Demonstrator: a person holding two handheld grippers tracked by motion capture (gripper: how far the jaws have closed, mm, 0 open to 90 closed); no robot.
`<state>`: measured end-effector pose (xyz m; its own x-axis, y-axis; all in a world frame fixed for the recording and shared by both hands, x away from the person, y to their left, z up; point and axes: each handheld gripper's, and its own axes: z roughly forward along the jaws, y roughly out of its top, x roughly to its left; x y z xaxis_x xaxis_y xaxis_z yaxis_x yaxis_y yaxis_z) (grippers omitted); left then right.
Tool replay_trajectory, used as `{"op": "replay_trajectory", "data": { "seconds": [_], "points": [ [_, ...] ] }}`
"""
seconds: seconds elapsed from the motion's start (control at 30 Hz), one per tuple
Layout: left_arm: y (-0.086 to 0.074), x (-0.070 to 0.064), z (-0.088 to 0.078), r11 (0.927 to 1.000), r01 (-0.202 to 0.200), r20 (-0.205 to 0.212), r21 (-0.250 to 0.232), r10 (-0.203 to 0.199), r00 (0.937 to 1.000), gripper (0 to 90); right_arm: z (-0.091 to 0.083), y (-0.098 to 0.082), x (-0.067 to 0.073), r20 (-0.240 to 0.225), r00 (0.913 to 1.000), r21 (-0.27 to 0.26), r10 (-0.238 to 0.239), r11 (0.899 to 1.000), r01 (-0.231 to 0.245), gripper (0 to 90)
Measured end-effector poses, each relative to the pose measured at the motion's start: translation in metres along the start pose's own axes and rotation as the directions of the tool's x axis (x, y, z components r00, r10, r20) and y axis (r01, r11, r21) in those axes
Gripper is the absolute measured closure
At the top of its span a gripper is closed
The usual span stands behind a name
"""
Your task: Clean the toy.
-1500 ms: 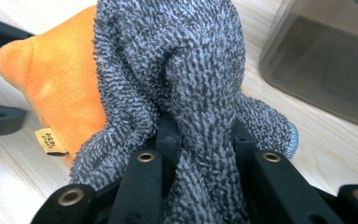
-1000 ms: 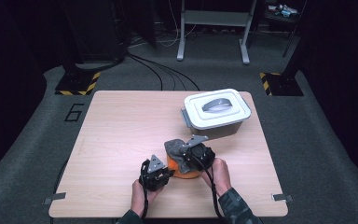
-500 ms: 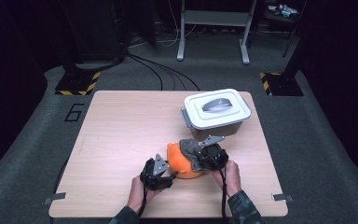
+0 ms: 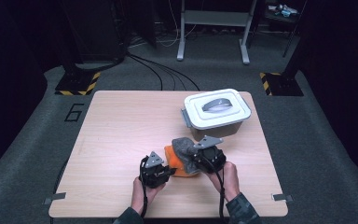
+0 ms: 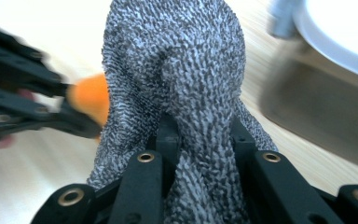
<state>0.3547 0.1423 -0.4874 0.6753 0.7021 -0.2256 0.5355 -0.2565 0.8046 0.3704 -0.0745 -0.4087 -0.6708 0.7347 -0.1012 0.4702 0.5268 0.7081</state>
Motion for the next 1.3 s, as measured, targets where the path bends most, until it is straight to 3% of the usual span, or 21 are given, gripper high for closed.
{"op": "replay_trajectory", "data": {
  "seconds": [0.1, 0.17, 0.23, 0.33, 0.4, 0.43, 0.5, 0.53, 0.57, 0.63, 0.67, 0.73, 0.77, 0.83, 0.93, 1.03, 1.07, 1.1, 1.13, 1.17, 1.3],
  "points": [
    [0.0, -0.002, -0.007, 0.9994, 0.035, 0.024, -0.005, -0.035, 0.9991, 79.9, 0.004, 0.004, 0.015, -0.017, 0.9989, 0.01, -0.044, 0.999, 0.044, 72.5],
    [-0.002, 0.0, -0.008, 0.9994, 0.035, 0.02, 0.005, -0.035, 0.9992, 79.7, 0.014, 0.001, 0.015, -0.014, 0.9979, 0.032, -0.064, 0.997, 0.064, 72.6],
    [-0.005, 0.004, -0.007, 0.9991, 0.042, 0.029, 0.006, -0.042, 0.9987, 79.6, 0.022, -0.003, 0.008, -0.036, 0.999, 0.036, -0.026, 0.999, 0.027, 72.6],
    [-0.004, 0.004, -0.006, 0.9998, 0.021, 0.019, 0.005, -0.021, 0.9996, 79.3, 0.024, -0.009, -0.002, -0.024, 0.9996, 0.041, 0.013, 0.999, -0.012, 72.6],
    [-0.003, 0.004, -0.006, 1.0, 0.005, 0.01, 0.008, -0.005, 0.9999, 79.0, 0.023, -0.012, -0.009, 0.019, 0.9998, 0.046, 0.01, 0.999, -0.011, 72.6],
    [-0.002, 0.004, -0.005, 0.9999, 0.002, 0.01, 0.011, -0.002, 0.9999, 78.9, 0.023, -0.014, -0.012, 0.009, 0.9988, 0.044, 0.047, 0.998, -0.048, 72.6],
    [-0.001, 0.002, -0.004, 0.9991, -0.036, -0.015, 0.023, 0.037, 0.9992, 76.6, 0.025, -0.017, -0.015, -0.003, 0.9971, 0.048, 0.076, 0.996, -0.076, 72.6],
    [0.0, 0.001, -0.004, 0.9979, -0.059, -0.032, 0.027, 0.06, 0.9977, 69.7, 0.029, -0.018, -0.013, 0.003, 0.9977, 0.05, 0.067, 0.997, -0.067, 72.7],
    [-0.001, -0.001, -0.005, 0.9936, -0.109, -0.063, 0.031, 0.111, 0.9919, 63.3, 0.031, -0.018, -0.012, 0.002, 0.9976, 0.057, 0.069, 0.996, -0.069, 72.7],
    [-0.002, -0.005, -0.006, 0.9882, -0.15, -0.121, 0.033, 0.153, 0.9808, 48.1, 0.035, -0.015, -0.013, 0.004, 0.9984, 0.06, 0.057, 0.997, -0.057, 72.7],
    [-0.003, -0.006, -0.005, 0.9849, -0.169, -0.124, 0.038, 0.172, 0.9772, 40.0, 0.035, -0.014, -0.014, -0.006, 0.9979, 0.06, 0.065, 0.996, -0.064, 72.7],
    [-0.002, -0.007, 0.003, 0.9771, -0.202, -0.158, 0.066, 0.21, 0.9649, 34.7, 0.037, -0.013, -0.015, -0.014, 0.9969, 0.059, 0.077, 0.995, -0.076, 72.8],
    [-0.002, -0.006, 0.007, 0.9746, -0.215, -0.144, 0.063, 0.222, 0.9643, 37.1, 0.037, -0.014, -0.016, -0.021, 0.9965, 0.061, 0.081, 0.995, -0.08, 72.8],
    [0.0, -0.005, 0.013, 0.9675, -0.242, -0.142, 0.074, 0.25, 0.9577, 52.2, 0.039, -0.014, -0.015, -0.019, 0.9962, 0.062, 0.085, 0.995, -0.083, 72.8],
    [0.0, -0.003, 0.012, 0.9777, -0.204, -0.119, 0.049, 0.209, 0.9708, 67.5, 0.038, -0.014, -0.015, -0.014, 0.9973, 0.058, 0.072, 0.996, -0.071, 72.8],
    [0.0, 0.002, 0.005, 0.9934, -0.114, -0.05, 0.013, 0.115, 0.9921, 75.2, 0.031, -0.014, -0.018, -0.012, 0.9977, 0.054, 0.066, 0.996, -0.066, 72.7],
    [0.001, 0.002, 0.002, 0.9959, -0.09, -0.031, 0.01, 0.09, 0.9955, 76.9, 0.026, -0.014, -0.019, -0.007, 0.9981, 0.051, 0.061, 0.997, -0.061, 72.6],
    [0.002, 0.002, 0.0, 0.9965, -0.083, -0.024, 0.005, 0.083, 0.9962, 77.6, 0.019, -0.013, -0.019, 0.021, 0.9982, 0.05, 0.056, 0.997, -0.057, 72.6],
    [0.003, 0.001, -0.002, 0.9987, -0.05, -0.005, -0.001, 0.05, 0.9987, 77.9, 0.015, -0.012, -0.02, 0.035, 0.9985, 0.048, 0.042, 0.998, -0.044, 72.6],
    [0.003, 0.002, -0.004, 0.9996, -0.029, 0.009, 0.0, 0.029, 0.9995, 78.0, 0.005, -0.011, -0.02, 0.043, 0.9969, 0.031, 0.066, 0.997, -0.067, 72.6],
    [0.004, 0.005, -0.011, 0.9982, 0.061, 0.067, 0.001, -0.061, 0.9959, 78.1, -0.007, -0.008, -0.013, 0.016, 0.9983, 0.012, 0.055, 0.998, -0.056, 72.5]
  ]
}}
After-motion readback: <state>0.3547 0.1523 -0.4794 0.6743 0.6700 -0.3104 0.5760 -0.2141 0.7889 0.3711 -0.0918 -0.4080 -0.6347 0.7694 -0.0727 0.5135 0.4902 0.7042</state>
